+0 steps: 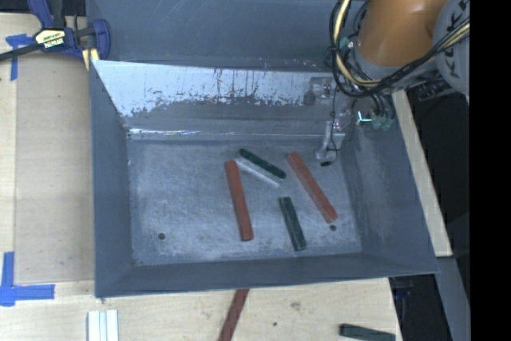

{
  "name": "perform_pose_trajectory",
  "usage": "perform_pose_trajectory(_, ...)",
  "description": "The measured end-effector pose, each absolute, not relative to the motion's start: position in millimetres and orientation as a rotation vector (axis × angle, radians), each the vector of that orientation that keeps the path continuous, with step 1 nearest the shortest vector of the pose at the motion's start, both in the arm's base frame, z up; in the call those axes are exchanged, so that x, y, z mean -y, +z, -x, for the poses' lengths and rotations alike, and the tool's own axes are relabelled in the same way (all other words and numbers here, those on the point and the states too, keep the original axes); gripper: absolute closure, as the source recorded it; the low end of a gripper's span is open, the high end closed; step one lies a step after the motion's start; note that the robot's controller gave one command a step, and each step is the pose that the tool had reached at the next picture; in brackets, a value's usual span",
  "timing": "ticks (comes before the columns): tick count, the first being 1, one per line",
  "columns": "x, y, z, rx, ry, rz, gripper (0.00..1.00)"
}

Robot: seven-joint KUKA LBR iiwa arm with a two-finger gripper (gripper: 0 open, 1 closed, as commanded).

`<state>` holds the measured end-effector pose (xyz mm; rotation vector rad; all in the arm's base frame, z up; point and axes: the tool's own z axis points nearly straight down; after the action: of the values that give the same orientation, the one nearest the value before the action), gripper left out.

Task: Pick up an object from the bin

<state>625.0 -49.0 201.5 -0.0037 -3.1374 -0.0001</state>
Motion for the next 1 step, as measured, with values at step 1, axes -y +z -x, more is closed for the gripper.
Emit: perform_pose_trajectory(1, 48.9, 206.7, -626.6, 3.146, 0.001, 0.002, 0.0)
